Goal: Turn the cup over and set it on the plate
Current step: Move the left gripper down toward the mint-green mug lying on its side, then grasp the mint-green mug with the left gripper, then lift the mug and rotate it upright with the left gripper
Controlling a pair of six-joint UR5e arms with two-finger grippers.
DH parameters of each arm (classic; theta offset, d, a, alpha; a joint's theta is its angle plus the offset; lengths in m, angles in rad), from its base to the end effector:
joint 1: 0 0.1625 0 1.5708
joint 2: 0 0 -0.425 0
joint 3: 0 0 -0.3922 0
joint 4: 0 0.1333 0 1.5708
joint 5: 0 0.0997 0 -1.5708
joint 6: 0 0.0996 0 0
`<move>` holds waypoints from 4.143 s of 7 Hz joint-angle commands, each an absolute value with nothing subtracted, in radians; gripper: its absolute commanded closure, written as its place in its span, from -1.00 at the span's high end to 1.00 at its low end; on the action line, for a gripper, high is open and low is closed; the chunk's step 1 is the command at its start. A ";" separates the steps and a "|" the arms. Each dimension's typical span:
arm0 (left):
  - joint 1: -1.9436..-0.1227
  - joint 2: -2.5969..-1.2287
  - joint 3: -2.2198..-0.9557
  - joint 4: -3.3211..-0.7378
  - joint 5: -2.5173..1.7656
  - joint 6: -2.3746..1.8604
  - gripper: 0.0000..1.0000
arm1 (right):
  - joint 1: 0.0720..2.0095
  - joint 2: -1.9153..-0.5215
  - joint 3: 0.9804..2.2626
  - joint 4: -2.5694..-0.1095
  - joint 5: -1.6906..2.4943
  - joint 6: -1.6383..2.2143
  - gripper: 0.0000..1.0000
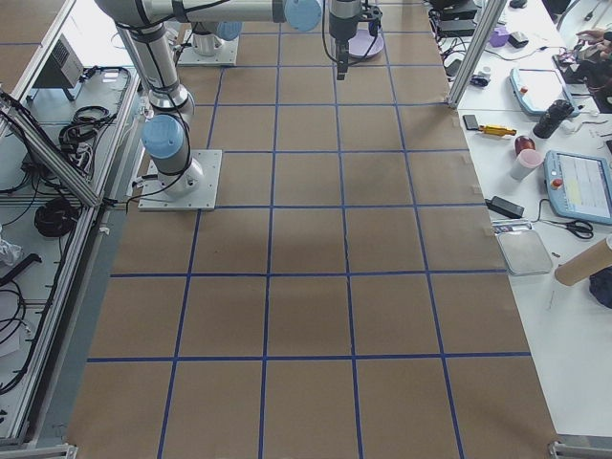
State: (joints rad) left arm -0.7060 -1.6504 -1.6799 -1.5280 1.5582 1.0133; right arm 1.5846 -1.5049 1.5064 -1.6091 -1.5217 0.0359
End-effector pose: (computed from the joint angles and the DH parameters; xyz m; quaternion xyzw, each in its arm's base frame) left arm 0.2956 -0.4289 0.3996 -0.0735 -0.9946 -0.0380 0.0625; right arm 0.1454 -0.5215 0.4902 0.0106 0.9995 -0.0178 0.0250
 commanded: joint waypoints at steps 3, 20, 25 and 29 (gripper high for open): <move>-0.534 -1.805 -1.677 -1.499 1.458 1.222 1.00 | 1.585 -1.505 1.506 -1.609 -1.522 0.037 1.00; -0.411 -2.060 -1.664 -1.812 1.239 1.390 0.02 | 1.585 -1.505 1.506 -1.609 -1.520 0.035 1.00; -0.422 -2.007 -1.660 -1.887 1.194 1.388 -1.00 | 1.585 -1.505 1.506 -1.609 -1.522 0.035 1.00; -0.567 -1.858 -1.614 -1.894 1.201 1.298 -1.00 | 1.585 -1.505 1.506 -1.609 -1.520 0.037 1.00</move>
State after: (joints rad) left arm -0.5054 -1.9143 -1.6386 -1.8899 1.1996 1.3513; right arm 1.5846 -1.5048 1.5063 -1.6091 -1.5206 0.0356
